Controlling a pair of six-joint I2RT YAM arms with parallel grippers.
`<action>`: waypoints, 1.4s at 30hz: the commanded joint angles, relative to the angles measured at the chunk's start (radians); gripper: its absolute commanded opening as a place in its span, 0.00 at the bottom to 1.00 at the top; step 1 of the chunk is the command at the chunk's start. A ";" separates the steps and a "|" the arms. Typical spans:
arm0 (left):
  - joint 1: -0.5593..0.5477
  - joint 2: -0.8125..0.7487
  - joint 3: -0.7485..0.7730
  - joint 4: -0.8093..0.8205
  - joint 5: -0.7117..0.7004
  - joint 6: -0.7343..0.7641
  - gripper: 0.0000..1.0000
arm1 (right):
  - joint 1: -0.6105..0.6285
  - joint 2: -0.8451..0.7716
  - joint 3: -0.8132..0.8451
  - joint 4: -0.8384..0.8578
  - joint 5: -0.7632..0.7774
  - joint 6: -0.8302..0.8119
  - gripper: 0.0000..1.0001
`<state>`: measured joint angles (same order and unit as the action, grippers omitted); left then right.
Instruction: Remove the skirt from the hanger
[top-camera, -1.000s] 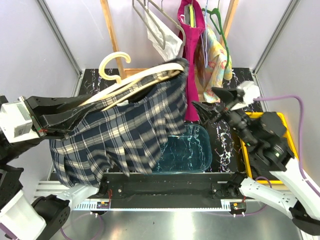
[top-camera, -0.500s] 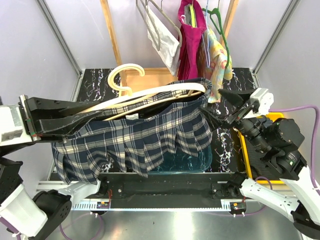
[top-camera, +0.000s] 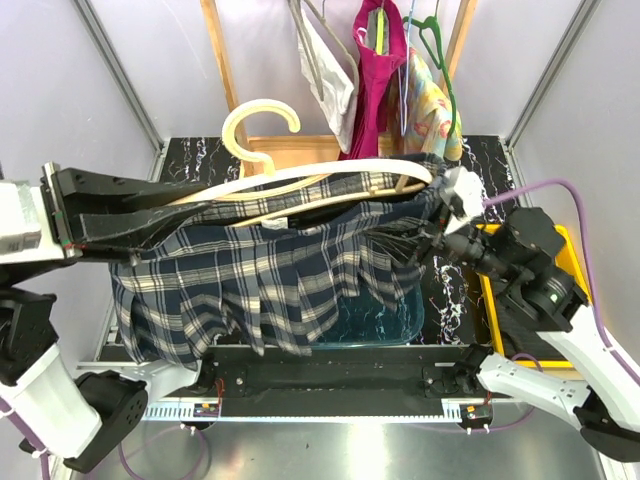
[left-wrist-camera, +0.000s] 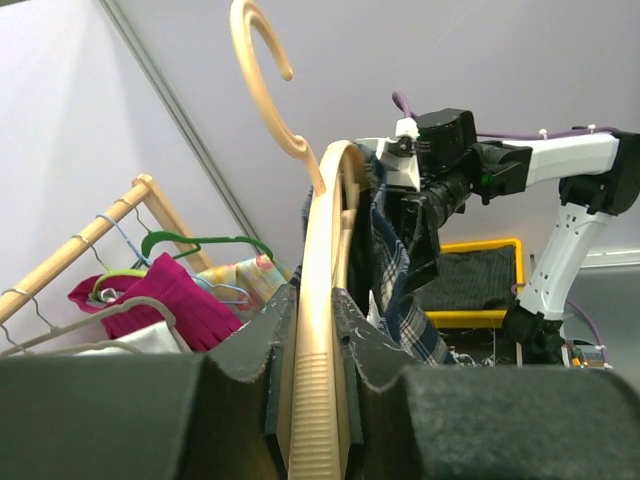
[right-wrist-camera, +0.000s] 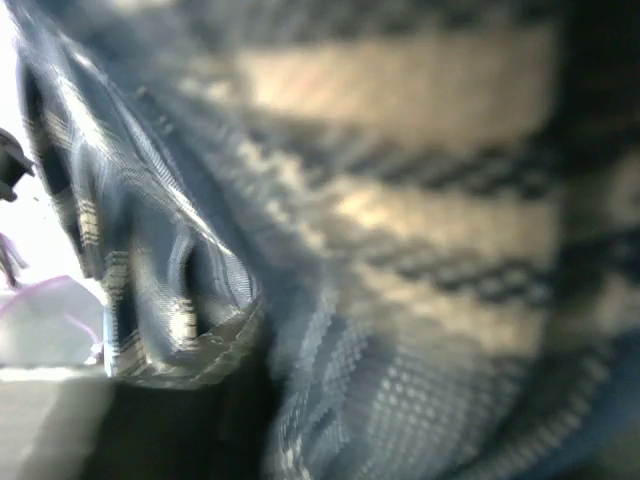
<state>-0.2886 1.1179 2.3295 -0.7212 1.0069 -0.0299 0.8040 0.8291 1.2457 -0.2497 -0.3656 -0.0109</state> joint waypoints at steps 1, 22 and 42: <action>0.003 -0.036 -0.091 0.245 -0.069 -0.011 0.00 | 0.003 -0.108 0.020 0.017 -0.046 0.051 0.25; 0.005 -0.156 -0.550 0.469 -0.181 -0.050 0.00 | 0.004 -0.259 -0.194 0.058 0.268 0.134 0.00; 0.135 0.410 -0.768 1.327 0.553 -0.885 0.91 | 0.003 -0.096 0.103 -0.250 0.090 0.192 0.00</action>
<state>-0.0849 1.5055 1.4548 0.3019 1.3746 -0.6781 0.8040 0.6930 1.2797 -0.5362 -0.1974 0.1482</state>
